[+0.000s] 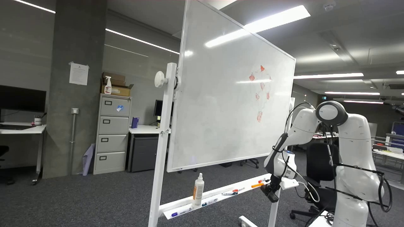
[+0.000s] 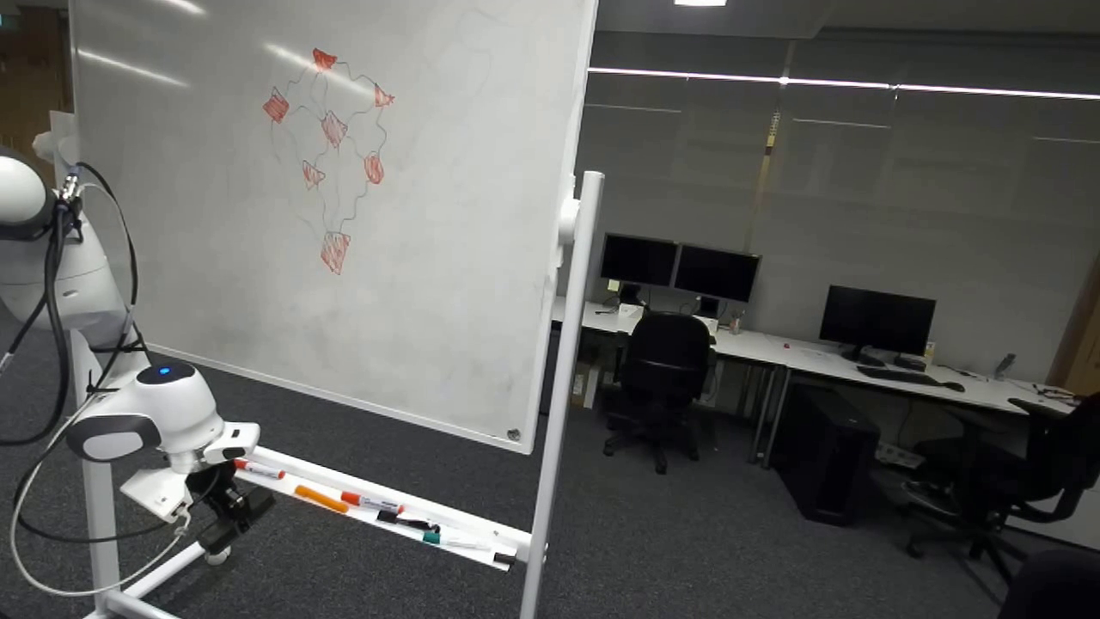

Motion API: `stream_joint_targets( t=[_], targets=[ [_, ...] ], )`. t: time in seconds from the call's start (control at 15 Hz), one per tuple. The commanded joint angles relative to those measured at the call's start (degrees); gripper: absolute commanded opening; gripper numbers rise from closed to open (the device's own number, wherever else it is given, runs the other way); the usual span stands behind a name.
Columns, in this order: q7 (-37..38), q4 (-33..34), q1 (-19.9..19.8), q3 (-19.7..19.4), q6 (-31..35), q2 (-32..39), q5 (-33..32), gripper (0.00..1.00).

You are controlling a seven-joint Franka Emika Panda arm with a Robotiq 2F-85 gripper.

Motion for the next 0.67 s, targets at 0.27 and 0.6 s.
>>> stream_joint_targets(
  t=[0.27, 0.6],
  targets=[
    [0.7, -1.3, 1.8, -4.8, 2.0, -2.8, -1.3, 0.31],
    [0.4, -1.3, 3.7, -8.5, 2.2, -2.5, -1.5, 0.31]
  ],
)
